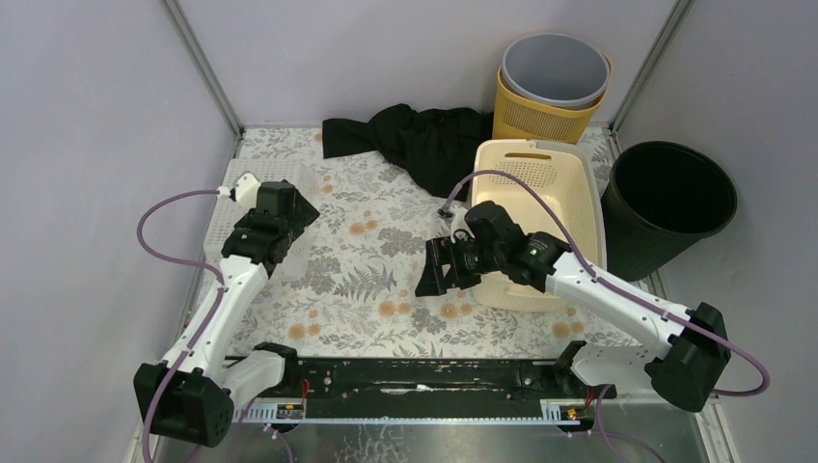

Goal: Turn the large container upside down
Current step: Move the container to the corner of the board.

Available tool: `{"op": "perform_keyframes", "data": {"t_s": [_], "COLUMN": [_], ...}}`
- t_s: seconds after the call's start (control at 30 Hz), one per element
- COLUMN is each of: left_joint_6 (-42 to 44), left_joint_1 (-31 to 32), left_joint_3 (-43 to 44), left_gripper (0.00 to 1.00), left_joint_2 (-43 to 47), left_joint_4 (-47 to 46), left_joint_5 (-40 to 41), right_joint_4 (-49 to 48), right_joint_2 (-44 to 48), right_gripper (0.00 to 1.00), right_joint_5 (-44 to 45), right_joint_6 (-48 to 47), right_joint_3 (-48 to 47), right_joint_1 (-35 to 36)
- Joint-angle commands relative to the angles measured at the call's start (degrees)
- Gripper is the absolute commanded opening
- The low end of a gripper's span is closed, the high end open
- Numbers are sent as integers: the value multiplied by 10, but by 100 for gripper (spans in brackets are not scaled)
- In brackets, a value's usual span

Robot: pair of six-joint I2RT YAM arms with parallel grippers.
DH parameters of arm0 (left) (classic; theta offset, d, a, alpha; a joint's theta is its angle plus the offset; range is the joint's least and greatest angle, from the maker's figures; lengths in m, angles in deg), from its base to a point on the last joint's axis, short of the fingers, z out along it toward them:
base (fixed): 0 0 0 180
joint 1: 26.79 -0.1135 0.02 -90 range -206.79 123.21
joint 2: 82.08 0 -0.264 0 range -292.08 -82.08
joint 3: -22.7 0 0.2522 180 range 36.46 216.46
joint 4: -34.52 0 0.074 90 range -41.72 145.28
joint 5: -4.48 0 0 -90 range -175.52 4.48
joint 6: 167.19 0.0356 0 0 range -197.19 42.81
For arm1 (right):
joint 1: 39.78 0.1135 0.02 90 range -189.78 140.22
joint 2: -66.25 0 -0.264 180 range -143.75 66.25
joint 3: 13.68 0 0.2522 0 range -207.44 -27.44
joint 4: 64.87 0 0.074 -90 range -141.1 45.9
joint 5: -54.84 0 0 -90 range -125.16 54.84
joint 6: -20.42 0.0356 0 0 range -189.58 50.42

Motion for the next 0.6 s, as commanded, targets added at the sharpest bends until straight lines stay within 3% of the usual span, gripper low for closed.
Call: {"op": "perform_keyframes", "data": {"t_s": [0.0, 0.23, 0.57], "left_joint_6": [-34, -72, -73], "left_joint_1": [-4, -42, -81], "left_joint_3": [-29, -84, -81], "left_gripper": [100, 100, 85], "left_joint_2": [19, 72, 61], "left_joint_4": [47, 26, 20], "left_joint_5": [35, 34, 57], "right_joint_4": [-24, -18, -19], "right_joint_2": [-7, -6, -12], "right_gripper": [85, 84, 83], "right_joint_5": [-14, -9, -8], "right_joint_6": [6, 8, 7], "right_joint_3": [-12, -9, -1], "right_joint_1": [7, 12, 12]}}
